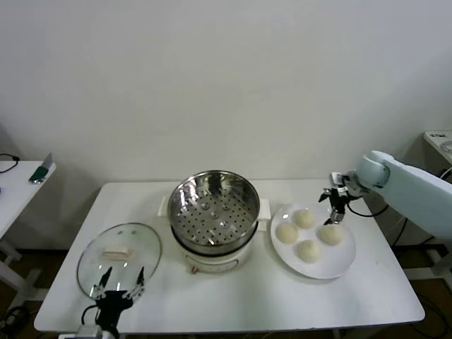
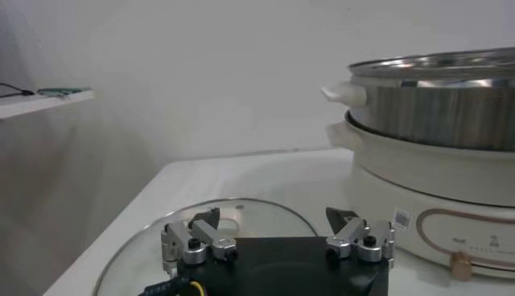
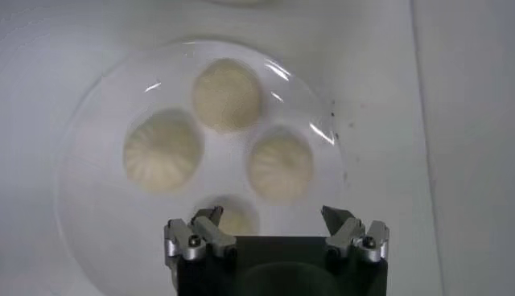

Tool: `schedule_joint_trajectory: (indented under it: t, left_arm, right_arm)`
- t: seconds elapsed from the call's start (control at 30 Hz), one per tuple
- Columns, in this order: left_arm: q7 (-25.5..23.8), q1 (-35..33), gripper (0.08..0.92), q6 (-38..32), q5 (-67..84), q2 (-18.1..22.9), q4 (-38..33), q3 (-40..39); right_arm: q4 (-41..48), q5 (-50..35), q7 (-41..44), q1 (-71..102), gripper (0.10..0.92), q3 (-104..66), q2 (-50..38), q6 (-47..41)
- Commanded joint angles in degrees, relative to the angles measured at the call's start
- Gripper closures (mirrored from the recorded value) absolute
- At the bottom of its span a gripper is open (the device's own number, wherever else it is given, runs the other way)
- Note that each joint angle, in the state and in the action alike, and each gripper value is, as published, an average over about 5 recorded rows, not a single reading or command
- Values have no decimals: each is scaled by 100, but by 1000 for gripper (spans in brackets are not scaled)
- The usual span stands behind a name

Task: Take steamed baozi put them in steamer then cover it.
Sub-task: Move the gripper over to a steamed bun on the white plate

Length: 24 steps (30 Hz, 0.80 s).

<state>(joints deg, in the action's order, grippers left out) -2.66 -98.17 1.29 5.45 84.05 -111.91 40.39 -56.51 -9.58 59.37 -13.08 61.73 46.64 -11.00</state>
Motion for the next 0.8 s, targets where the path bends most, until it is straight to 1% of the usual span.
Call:
schedule_joint_trajectory:
  t: [0.03, 0.43, 0.67, 0.8]
  left_arm:
    - [4, -39, 177, -33, 13, 5, 22, 8]
    - [14, -60, 177, -65, 8, 38, 56, -2]
    - [22, -82, 177, -75, 3, 31, 55, 3]
    - [25, -91, 177, -69, -7, 31, 25, 2]
  right_arm:
    - [627, 148, 75, 116, 203, 199, 697, -26]
    - [1434, 760, -320, 652, 203, -401, 1190, 43]
    - [1569, 817, -362, 740, 207, -523, 1323, 46]
    - [1523, 799, -321, 714, 254, -513, 1321, 39]
